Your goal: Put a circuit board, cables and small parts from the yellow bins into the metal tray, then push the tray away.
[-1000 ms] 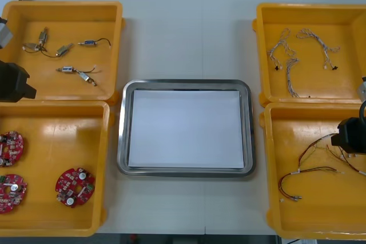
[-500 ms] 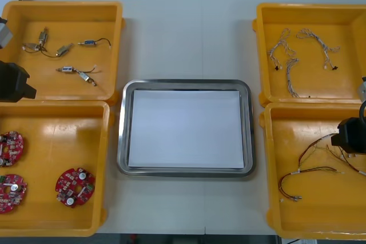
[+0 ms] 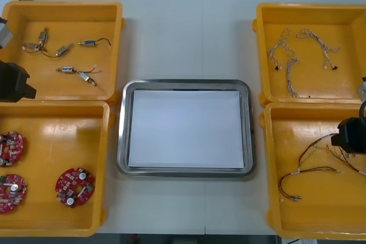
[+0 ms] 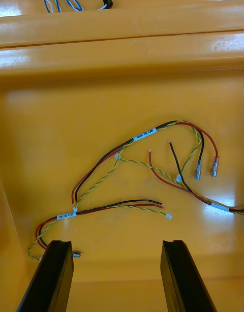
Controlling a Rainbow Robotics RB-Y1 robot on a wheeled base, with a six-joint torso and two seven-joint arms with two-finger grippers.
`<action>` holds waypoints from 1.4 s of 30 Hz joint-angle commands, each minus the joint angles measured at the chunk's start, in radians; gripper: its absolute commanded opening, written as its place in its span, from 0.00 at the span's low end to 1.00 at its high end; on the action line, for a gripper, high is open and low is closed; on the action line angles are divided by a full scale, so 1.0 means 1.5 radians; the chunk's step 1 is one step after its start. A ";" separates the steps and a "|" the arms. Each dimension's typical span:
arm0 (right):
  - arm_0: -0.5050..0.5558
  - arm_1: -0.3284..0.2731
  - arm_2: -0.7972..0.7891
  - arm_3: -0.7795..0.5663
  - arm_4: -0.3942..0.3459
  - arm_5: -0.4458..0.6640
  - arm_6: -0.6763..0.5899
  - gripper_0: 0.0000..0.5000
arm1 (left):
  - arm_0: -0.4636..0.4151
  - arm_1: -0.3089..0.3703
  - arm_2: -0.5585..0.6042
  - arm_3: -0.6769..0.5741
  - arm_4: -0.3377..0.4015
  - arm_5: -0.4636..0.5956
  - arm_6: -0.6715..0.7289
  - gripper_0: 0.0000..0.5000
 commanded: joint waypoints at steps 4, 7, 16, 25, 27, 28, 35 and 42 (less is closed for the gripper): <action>0.011 0.004 -0.020 -0.019 0.005 -0.001 0.030 1.00 | 0.012 0.030 0.021 -0.017 0.004 -0.005 -0.032 1.00; 0.011 0.004 -0.020 -0.019 0.005 -0.001 0.030 1.00 | 0.012 0.030 0.021 -0.017 0.004 -0.005 -0.032 1.00; 0.011 0.004 -0.020 -0.019 0.005 -0.001 0.030 1.00 | 0.012 0.030 0.021 -0.017 0.004 -0.005 -0.032 1.00; 0.011 0.004 -0.020 -0.019 0.005 -0.001 0.030 1.00 | 0.012 0.030 0.021 -0.017 0.004 -0.005 -0.032 1.00; 0.011 0.004 -0.020 -0.019 0.005 -0.001 0.030 1.00 | 0.012 0.030 0.021 -0.017 0.004 -0.005 -0.032 1.00; 0.011 0.004 -0.020 -0.019 0.005 -0.001 0.030 1.00 | 0.012 0.030 0.021 -0.017 0.004 -0.005 -0.032 1.00; 0.011 0.004 -0.020 -0.019 0.005 -0.001 0.030 1.00 | 0.012 0.030 0.021 -0.017 0.004 -0.005 -0.032 1.00; 0.026 -0.003 -0.016 0.002 0.004 0.000 0.024 1.00 | 0.012 0.030 0.021 -0.017 0.004 -0.005 -0.032 1.00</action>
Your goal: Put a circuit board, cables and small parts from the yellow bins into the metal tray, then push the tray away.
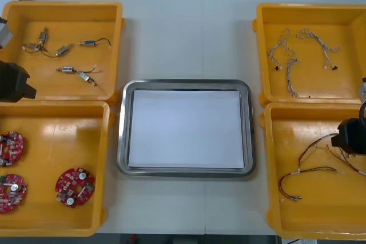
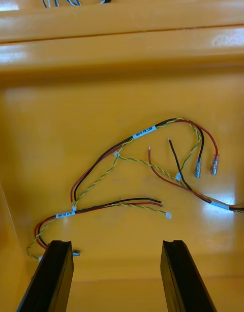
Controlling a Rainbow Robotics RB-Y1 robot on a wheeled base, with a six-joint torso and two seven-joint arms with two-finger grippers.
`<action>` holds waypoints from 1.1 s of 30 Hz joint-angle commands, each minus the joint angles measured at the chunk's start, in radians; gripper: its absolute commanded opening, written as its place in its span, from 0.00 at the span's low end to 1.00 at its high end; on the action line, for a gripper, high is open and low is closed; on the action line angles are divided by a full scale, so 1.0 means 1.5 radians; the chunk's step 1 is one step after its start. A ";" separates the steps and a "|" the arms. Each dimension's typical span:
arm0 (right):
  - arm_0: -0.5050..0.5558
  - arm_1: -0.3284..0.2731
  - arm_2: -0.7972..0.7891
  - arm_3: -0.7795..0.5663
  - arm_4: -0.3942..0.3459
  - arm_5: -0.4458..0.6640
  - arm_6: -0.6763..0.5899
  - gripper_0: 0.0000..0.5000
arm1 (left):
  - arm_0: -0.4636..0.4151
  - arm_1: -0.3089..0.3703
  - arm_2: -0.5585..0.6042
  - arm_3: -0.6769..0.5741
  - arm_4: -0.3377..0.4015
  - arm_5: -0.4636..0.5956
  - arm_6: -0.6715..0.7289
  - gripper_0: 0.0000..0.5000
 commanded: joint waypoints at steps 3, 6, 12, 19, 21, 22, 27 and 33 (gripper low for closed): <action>0.020 -0.025 -0.013 0.002 0.004 0.003 -0.005 1.00 | 0.031 -0.003 0.002 -0.013 0.011 -0.008 -0.033 1.00; 0.020 -0.025 -0.014 0.002 0.002 0.008 -0.053 1.00 | 0.024 0.003 0.004 -0.009 0.018 -0.006 -0.036 1.00; 0.021 -0.012 -0.014 0.002 -0.001 0.014 -0.168 1.00 | 0.026 0.006 0.006 -0.010 0.028 -0.009 -0.039 1.00; 0.021 0.018 -0.013 0.001 0.014 0.020 -0.287 1.00 | 0.084 0.006 0.035 -0.043 0.033 -0.034 -0.064 1.00; 0.022 0.028 -0.013 0.001 0.020 0.020 -0.316 1.00 | 0.106 0.006 0.050 -0.052 0.033 -0.042 -0.083 1.00; 0.021 0.032 -0.014 0.001 0.026 0.020 -0.331 1.00 | 0.116 0.006 0.056 -0.055 0.034 -0.046 -0.091 1.00; 0.021 0.057 -0.013 0.000 0.044 0.026 -0.413 1.00 | 0.179 0.006 0.082 -0.088 0.039 -0.066 -0.106 1.00; 0.021 0.095 -0.013 -0.001 0.071 0.037 -0.502 1.00 | 0.261 0.006 0.107 -0.118 0.029 -0.102 -0.118 1.00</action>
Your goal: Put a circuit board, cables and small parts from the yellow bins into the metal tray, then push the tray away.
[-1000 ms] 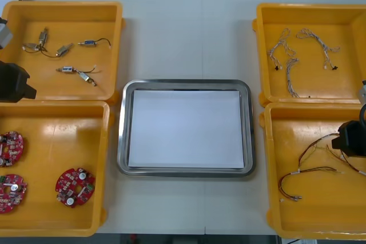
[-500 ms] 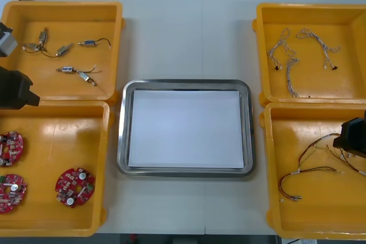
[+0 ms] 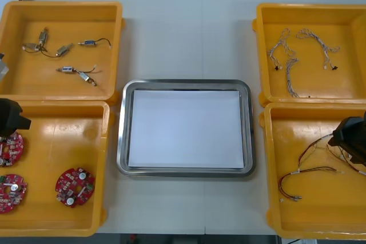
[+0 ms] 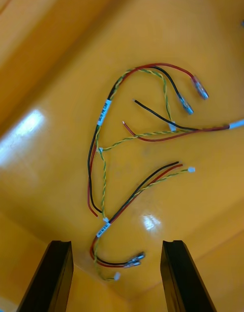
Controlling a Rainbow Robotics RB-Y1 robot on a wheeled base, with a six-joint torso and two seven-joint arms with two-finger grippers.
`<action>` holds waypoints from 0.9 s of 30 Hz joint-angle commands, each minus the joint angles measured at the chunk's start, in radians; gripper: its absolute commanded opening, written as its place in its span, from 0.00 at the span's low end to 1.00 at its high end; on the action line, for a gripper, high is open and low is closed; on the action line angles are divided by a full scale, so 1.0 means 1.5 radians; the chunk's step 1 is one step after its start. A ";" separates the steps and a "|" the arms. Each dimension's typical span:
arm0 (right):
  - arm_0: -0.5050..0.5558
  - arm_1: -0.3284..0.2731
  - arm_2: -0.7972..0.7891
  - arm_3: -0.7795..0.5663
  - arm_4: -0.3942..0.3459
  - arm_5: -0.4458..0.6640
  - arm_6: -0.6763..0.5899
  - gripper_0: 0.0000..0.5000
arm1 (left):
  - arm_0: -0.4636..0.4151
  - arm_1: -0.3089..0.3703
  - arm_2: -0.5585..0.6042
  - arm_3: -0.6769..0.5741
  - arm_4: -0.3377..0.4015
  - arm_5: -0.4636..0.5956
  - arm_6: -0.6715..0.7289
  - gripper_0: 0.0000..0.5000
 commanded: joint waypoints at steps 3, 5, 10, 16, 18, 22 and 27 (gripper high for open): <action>0.011 0.047 -0.013 -0.007 0.029 0.014 -0.100 1.00 | 0.109 0.005 0.034 -0.054 -0.025 -0.063 -0.064 1.00; 0.012 0.058 -0.013 -0.007 0.034 0.018 -0.125 1.00 | 0.141 0.000 0.034 -0.068 -0.045 -0.090 -0.066 1.00; 0.011 0.087 -0.013 -0.007 0.056 0.042 -0.154 1.00 | 0.209 -0.001 0.037 -0.071 -0.049 -0.151 -0.074 1.00; 0.020 0.129 -0.013 -0.016 0.100 0.054 -0.157 1.00 | 0.258 -0.002 0.046 -0.070 -0.049 -0.179 -0.081 1.00; 0.028 0.144 -0.011 -0.025 0.118 0.054 -0.157 1.00 | 0.272 -0.007 0.052 -0.071 -0.050 -0.180 -0.085 1.00; 0.045 0.153 -0.001 -0.039 0.132 0.048 -0.158 1.00 | 0.290 -0.022 0.059 -0.066 -0.054 -0.182 -0.093 1.00; 0.058 0.157 0.040 -0.043 0.179 0.019 -0.169 1.00 | 0.311 -0.036 0.059 -0.063 -0.072 -0.208 -0.102 1.00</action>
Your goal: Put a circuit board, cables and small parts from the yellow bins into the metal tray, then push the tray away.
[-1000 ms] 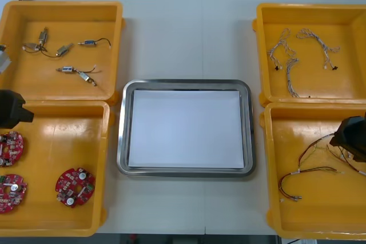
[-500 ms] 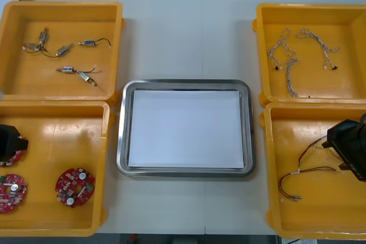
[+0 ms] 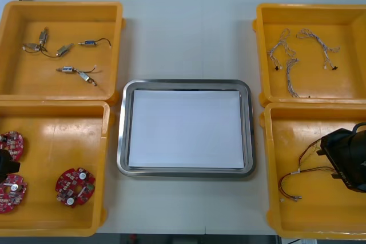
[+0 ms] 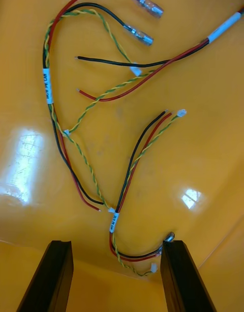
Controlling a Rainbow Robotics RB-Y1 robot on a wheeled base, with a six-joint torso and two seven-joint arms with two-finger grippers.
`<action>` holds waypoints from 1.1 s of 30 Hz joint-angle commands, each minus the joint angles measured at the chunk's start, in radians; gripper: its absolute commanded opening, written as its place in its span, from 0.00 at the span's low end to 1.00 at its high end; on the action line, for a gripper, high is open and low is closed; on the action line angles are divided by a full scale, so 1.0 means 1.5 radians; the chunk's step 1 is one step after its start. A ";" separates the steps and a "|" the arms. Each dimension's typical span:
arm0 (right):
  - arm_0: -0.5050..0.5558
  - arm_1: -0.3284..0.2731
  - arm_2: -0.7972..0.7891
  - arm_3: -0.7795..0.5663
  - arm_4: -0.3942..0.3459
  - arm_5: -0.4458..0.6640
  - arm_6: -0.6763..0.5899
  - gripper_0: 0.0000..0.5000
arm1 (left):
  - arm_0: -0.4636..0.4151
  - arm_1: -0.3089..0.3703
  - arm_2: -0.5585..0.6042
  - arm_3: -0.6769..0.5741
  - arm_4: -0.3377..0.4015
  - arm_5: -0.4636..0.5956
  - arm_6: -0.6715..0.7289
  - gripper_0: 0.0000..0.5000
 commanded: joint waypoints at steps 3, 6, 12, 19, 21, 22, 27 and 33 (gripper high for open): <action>0.032 0.017 0.056 -0.026 0.069 -0.035 -0.037 1.00 | 0.039 -0.029 0.019 -0.008 -0.025 -0.031 -0.070 1.00; 0.033 0.038 0.060 -0.026 0.083 -0.036 -0.045 1.00 | 0.039 -0.034 0.013 0.008 -0.025 -0.041 -0.073 1.00; 0.033 0.068 0.060 -0.025 0.090 -0.036 -0.054 1.00 | 0.038 -0.039 -0.006 0.052 -0.025 -0.082 -0.090 1.00; 0.036 0.095 0.063 -0.024 0.098 -0.044 -0.060 1.00 | 0.042 -0.038 -0.005 0.067 -0.030 -0.087 -0.109 1.00; 0.040 0.106 0.067 -0.025 0.107 -0.053 -0.060 1.00 | 0.043 -0.038 -0.006 0.079 -0.026 -0.093 -0.129 1.00; 0.041 0.109 0.070 -0.025 0.112 -0.057 -0.060 1.00 | 0.043 -0.039 -0.006 0.085 -0.026 -0.097 -0.137 1.00; 0.045 0.110 0.093 -0.009 0.128 -0.080 -0.064 1.00 | 0.043 -0.038 -0.012 0.107 -0.028 -0.105 -0.159 1.00; 0.045 0.110 0.121 0.032 0.155 -0.122 -0.074 1.00 | 0.046 -0.038 -0.029 0.123 -0.049 -0.120 -0.175 1.00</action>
